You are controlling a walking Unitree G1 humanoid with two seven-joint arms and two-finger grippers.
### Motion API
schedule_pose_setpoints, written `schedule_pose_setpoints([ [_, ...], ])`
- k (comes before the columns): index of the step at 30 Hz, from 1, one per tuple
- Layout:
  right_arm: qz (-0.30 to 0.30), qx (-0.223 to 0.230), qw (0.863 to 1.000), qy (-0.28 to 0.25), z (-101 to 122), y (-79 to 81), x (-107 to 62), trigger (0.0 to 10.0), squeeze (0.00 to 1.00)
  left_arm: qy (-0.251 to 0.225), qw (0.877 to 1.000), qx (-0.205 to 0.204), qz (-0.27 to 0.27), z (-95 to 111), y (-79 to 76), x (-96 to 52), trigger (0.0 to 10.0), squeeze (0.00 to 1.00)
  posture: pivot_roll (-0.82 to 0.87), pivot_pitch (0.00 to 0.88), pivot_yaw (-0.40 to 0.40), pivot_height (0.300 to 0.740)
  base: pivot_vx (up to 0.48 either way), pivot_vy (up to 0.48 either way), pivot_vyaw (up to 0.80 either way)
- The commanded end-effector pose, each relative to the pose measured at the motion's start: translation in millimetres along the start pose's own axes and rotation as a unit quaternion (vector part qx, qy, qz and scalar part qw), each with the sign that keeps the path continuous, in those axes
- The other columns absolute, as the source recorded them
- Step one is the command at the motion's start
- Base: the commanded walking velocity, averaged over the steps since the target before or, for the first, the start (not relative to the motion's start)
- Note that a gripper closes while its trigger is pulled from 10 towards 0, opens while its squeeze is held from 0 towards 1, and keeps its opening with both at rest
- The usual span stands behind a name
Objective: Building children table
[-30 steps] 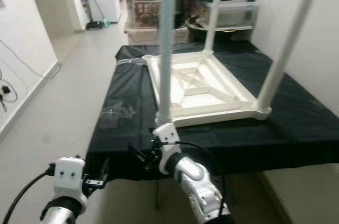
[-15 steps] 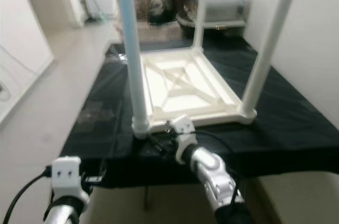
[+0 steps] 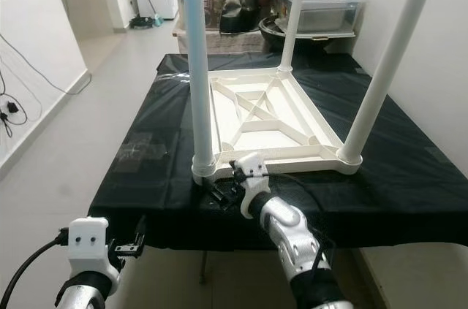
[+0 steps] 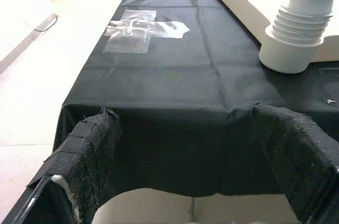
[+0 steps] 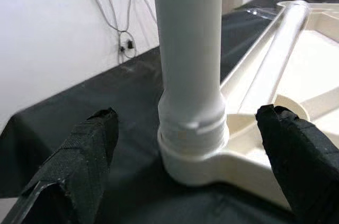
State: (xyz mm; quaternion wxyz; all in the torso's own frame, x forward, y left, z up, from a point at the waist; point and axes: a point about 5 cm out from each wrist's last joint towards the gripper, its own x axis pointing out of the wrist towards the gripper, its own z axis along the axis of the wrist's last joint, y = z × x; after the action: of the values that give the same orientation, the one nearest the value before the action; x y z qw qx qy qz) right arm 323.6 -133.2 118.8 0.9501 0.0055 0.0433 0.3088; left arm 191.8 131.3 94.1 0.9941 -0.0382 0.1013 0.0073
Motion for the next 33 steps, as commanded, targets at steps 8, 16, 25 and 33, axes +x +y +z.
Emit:
schedule_pose_setpoints([
  [8,0.008,-0.002,1.000,-0.016,19,-27.4,3.0,10.0,1.00,-0.007,1.000,-0.004,-0.007,3,-3.0,-7.2,10.0,0.00,0.08,0.026,-0.009,0.740,0.000,0.000,0.00],
  [16,0.018,-0.011,0.999,-0.024,33,-40.9,4.2,10.0,0.00,-0.007,1.000,-0.005,-0.012,4,-5.0,-10.1,10.0,0.00,0.08,0.041,-0.010,0.740,0.000,0.000,0.00],
  [25,0.065,-0.003,0.997,-0.042,53,-39.0,20.3,10.0,0.00,-0.065,0.995,0.012,-0.073,19,-20.3,-17.6,10.0,0.00,0.09,0.049,-0.014,0.740,0.000,0.000,0.00],
  [33,0.139,-0.007,0.989,-0.046,66,-24.5,37.3,10.0,0.00,-0.085,0.991,0.029,-0.101,24,-29.7,-23.2,10.0,0.00,0.10,0.055,-0.025,0.740,0.000,0.000,0.00],
])
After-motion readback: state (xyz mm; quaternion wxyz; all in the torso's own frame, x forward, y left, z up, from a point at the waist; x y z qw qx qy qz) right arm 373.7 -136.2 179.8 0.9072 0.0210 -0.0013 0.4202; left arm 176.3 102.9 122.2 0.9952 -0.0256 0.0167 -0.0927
